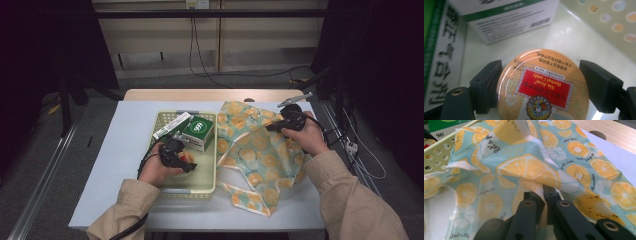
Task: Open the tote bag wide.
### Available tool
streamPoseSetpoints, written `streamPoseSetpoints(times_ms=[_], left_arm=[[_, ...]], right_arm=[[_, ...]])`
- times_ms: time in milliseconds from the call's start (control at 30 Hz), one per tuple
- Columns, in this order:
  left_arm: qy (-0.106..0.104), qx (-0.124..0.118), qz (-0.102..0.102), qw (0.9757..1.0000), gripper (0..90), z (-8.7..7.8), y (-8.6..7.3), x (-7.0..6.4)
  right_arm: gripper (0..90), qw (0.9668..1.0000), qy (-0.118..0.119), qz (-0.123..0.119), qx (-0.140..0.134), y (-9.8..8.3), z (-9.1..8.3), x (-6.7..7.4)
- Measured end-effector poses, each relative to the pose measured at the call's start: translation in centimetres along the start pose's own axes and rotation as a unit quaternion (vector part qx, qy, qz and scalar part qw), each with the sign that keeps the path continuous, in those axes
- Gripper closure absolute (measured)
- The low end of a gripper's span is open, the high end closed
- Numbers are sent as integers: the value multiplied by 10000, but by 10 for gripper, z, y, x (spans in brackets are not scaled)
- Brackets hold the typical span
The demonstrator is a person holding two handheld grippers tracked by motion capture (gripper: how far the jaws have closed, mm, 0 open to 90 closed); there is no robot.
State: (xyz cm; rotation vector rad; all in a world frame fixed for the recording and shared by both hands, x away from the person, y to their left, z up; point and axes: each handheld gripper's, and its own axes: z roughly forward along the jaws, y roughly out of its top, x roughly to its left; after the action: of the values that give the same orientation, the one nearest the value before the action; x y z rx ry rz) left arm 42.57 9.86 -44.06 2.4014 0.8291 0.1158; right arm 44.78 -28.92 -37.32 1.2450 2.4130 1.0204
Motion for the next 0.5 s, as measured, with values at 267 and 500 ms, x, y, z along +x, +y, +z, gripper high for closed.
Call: streamPoseSetpoints(times_ms=[267, 500], left_arm=[[-110, -238, 85, 9996, 213, -7, 16, -10], [-103, -556, -14, 9984, 214, -32, 31, -13]], right_arm=[[898, 10000, 41, 24, -12, 1, 3, 1], [898, 10000, 42, 81, -22, 0, 5, 0]])
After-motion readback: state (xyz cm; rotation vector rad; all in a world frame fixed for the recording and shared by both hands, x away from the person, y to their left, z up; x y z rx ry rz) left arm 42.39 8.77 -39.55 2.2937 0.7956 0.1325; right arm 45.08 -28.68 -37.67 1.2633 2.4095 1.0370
